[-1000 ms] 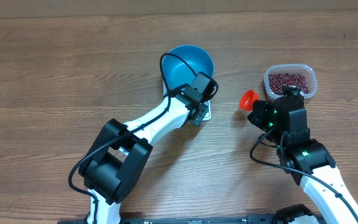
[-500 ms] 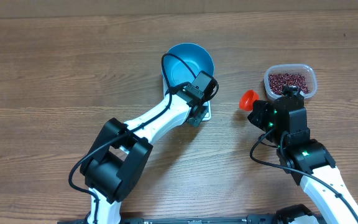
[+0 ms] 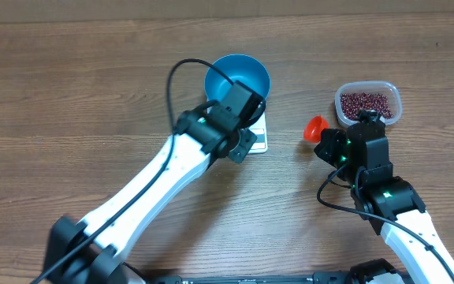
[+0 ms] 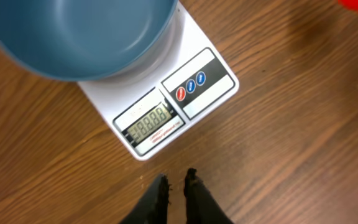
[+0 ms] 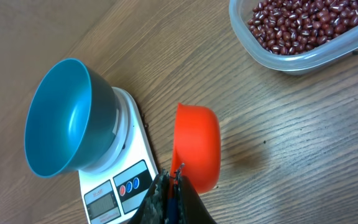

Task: Scoop item into bowl and weigh 150g on scale
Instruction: 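Lift the left gripper back from the scale and hold it beside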

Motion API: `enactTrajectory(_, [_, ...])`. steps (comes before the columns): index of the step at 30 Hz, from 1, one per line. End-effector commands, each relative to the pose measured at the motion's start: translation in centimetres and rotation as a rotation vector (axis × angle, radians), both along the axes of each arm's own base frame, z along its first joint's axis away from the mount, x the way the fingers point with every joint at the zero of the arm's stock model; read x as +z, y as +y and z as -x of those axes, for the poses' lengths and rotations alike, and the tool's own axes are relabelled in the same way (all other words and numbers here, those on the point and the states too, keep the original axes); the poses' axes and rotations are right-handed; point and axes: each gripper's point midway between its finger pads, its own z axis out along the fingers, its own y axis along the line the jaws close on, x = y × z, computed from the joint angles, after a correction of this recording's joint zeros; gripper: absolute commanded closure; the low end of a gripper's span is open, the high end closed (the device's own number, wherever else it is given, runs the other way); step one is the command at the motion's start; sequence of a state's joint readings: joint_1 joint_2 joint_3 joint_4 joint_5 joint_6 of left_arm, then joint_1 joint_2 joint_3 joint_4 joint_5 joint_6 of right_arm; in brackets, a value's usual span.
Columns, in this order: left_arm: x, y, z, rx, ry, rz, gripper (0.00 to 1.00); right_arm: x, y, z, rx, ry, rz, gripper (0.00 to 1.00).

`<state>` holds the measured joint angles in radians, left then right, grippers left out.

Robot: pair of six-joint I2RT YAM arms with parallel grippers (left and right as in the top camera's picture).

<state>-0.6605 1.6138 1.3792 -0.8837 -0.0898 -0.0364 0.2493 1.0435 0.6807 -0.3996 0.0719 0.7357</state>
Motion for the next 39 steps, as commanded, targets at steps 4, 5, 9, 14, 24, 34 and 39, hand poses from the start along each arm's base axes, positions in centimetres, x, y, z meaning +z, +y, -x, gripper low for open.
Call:
enactTrajectory(4, [3.8,2.2,0.6,0.094,-0.07,0.036,0.01,0.9,-0.3,-0.5,-0.013,-0.023,0.009,0.96])
enactTrajectory(5, [4.1,2.7,0.5,0.115,-0.073,0.043,0.0,0.9,-0.3,-0.4,-0.013,-0.022,0.01,0.96])
enactTrajectory(9, [5.0,4.8,0.2,0.211,-0.07,0.08,0.01,0.8,-0.3,-0.4,-0.013,-0.02,0.01,0.96])
enactTrajectory(14, [5.7,6.2,0.2,0.236,-0.04,0.139,0.01,0.9,-0.6,-0.5,-0.025,-0.026,0.019,0.96])
enactTrajectory(24, [5.9,8.7,-0.8,0.126,-0.057,0.099,0.0,0.9,-0.6,-0.5,-0.025,-0.026,0.02,0.96])
enactTrajectory(34, [7.4,8.9,1.1,0.001,-0.093,0.22,0.0,1.0,-0.7,-0.6,-0.031,-0.03,0.022,0.96])
enactTrajectory(39, [6.6,10.5,2.4,0.095,-0.162,0.224,0.01,1.0,-0.6,-0.6,-0.03,-0.03,0.022,0.96])
